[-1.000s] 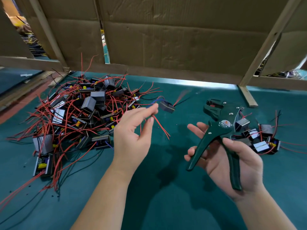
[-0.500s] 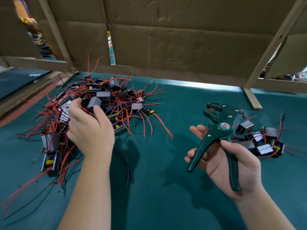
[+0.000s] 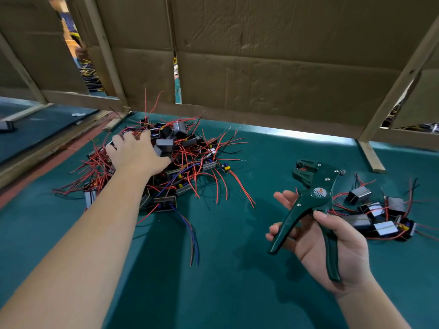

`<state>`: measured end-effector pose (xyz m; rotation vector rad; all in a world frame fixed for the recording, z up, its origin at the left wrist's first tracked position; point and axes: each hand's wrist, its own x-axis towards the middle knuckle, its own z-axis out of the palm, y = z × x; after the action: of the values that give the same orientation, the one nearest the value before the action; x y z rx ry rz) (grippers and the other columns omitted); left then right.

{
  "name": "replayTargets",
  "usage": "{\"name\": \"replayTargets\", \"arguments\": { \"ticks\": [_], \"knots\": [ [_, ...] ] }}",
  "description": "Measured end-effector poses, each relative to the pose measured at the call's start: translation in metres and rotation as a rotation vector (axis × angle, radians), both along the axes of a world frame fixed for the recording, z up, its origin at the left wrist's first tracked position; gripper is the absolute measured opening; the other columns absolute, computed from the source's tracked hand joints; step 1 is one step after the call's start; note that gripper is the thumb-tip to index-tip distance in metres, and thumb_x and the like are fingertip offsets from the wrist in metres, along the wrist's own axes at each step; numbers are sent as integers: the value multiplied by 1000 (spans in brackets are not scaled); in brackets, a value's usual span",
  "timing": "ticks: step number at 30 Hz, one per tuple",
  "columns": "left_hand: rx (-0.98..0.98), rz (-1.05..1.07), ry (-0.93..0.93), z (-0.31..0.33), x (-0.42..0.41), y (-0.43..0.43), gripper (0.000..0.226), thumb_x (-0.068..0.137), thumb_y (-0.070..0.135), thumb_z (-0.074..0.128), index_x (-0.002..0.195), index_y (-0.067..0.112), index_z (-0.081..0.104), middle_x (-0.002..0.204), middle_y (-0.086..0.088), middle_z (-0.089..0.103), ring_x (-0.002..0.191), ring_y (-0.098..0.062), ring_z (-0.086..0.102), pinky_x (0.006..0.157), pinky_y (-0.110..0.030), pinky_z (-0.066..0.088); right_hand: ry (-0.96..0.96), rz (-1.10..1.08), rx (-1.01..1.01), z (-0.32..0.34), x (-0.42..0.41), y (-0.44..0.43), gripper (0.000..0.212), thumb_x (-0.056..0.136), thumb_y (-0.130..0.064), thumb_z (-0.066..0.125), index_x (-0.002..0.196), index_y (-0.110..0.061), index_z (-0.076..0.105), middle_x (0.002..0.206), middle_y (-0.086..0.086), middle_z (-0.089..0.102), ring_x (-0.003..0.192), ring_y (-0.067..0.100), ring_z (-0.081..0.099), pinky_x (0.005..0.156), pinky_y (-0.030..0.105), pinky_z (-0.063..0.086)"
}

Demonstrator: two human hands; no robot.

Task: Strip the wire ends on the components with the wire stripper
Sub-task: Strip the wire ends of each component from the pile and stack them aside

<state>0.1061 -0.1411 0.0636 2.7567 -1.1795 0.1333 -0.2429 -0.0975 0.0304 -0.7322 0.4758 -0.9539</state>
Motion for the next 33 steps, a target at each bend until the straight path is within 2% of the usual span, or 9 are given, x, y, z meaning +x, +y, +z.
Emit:
{"name": "replayTargets", "arguments": {
  "ticks": [4,6,8,10,13,19,24,28,33],
  "knots": [
    [-156,-10,5,8,-1,-7,57,77,61,61,113,17,61,111,-12,61,110,-35,52,96,-47,29,-6,21,14,2,2,0,67,67,-25,64,127,2,51,137,18,54,73,39,66,68,51,56],
    [-323,-113,104,14,-7,-6,41,84,55,58,108,23,67,103,-5,63,104,-31,56,96,-47,31,3,15,21,2,2,-1,63,70,-25,58,127,2,50,137,17,54,72,39,66,68,51,56],
    [-612,-312,199,18,-17,-1,20,91,32,57,105,22,69,99,2,58,97,-22,57,90,-35,40,4,26,22,2,2,-1,69,67,-25,67,128,3,49,138,17,53,73,39,66,68,52,55],
    [-841,-522,255,25,-33,7,17,93,17,57,102,21,70,93,6,56,84,-4,54,78,-13,39,-3,33,33,2,2,-2,92,49,-28,86,128,4,50,136,18,54,72,41,65,69,53,55],
    [-973,-698,418,36,-56,16,21,93,15,56,101,28,70,90,15,60,80,6,54,74,-9,40,-8,32,34,3,2,-1,99,42,-29,91,126,5,52,136,18,55,72,42,64,68,54,55],
    [-1027,-675,1266,39,-88,23,28,95,1,52,105,20,71,85,1,72,89,-14,64,85,-29,50,-35,48,39,4,0,-1,82,44,-28,90,116,1,65,132,21,56,73,43,65,69,54,55],
    [-1067,-593,1800,27,-109,23,48,93,-4,48,134,19,42,81,-4,73,91,-19,71,76,-26,56,-39,49,41,5,1,0,80,45,-28,90,115,1,65,133,22,56,74,43,64,70,55,54],
    [-997,-544,2004,15,-127,24,45,96,-8,38,134,16,43,74,-5,64,91,-25,72,74,-29,58,-33,48,43,5,1,-1,85,45,-28,90,119,3,62,135,20,55,74,43,65,70,55,54],
    [-775,-445,2035,9,-138,21,47,98,-11,24,132,14,45,69,-6,49,74,-29,73,62,-31,59,-47,55,37,5,-1,-1,78,46,-28,90,116,-1,66,134,19,56,75,42,65,71,54,54]
  ]
}}
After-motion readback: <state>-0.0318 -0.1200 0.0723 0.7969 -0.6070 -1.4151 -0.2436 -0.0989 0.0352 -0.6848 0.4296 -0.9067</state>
